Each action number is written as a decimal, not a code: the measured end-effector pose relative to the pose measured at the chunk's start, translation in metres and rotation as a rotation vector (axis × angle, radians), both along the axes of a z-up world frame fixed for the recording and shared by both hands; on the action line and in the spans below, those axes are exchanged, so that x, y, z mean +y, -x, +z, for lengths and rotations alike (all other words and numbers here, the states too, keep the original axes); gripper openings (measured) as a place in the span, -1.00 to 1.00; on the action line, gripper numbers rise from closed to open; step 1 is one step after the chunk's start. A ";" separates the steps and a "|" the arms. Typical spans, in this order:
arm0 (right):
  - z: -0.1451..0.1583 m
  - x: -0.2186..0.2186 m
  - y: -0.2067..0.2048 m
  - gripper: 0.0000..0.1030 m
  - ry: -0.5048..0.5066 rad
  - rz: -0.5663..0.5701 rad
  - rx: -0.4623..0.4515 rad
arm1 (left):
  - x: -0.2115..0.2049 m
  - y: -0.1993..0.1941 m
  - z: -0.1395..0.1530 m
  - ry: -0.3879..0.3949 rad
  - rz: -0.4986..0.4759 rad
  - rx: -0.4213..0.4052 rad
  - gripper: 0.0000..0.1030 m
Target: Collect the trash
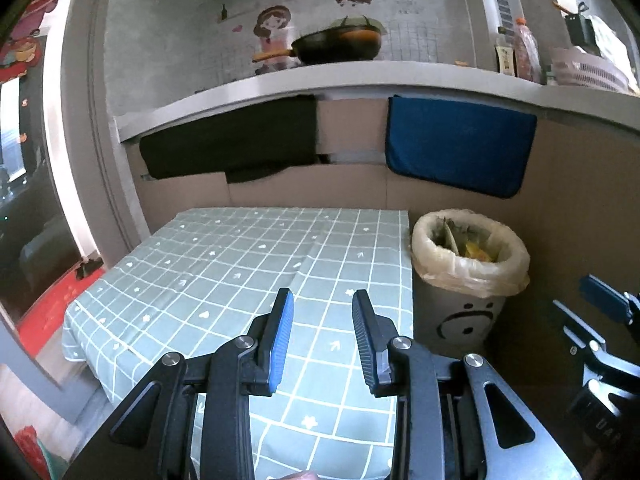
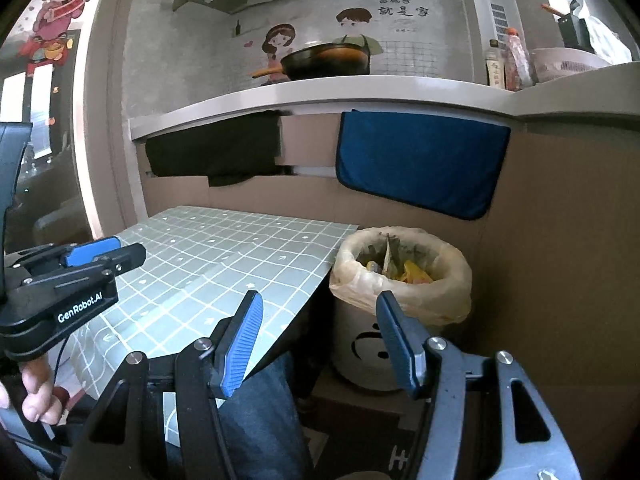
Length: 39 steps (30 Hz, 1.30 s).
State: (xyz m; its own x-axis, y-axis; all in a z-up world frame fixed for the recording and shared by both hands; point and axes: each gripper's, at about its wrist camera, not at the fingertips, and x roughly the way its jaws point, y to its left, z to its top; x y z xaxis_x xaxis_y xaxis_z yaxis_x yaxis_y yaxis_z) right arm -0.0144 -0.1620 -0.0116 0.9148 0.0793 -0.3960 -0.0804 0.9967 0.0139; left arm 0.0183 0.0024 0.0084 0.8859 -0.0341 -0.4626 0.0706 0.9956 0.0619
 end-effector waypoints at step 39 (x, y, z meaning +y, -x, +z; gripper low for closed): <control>0.008 0.000 0.005 0.10 0.010 -0.006 -0.036 | -0.013 0.011 0.011 0.008 -0.015 -0.055 -0.38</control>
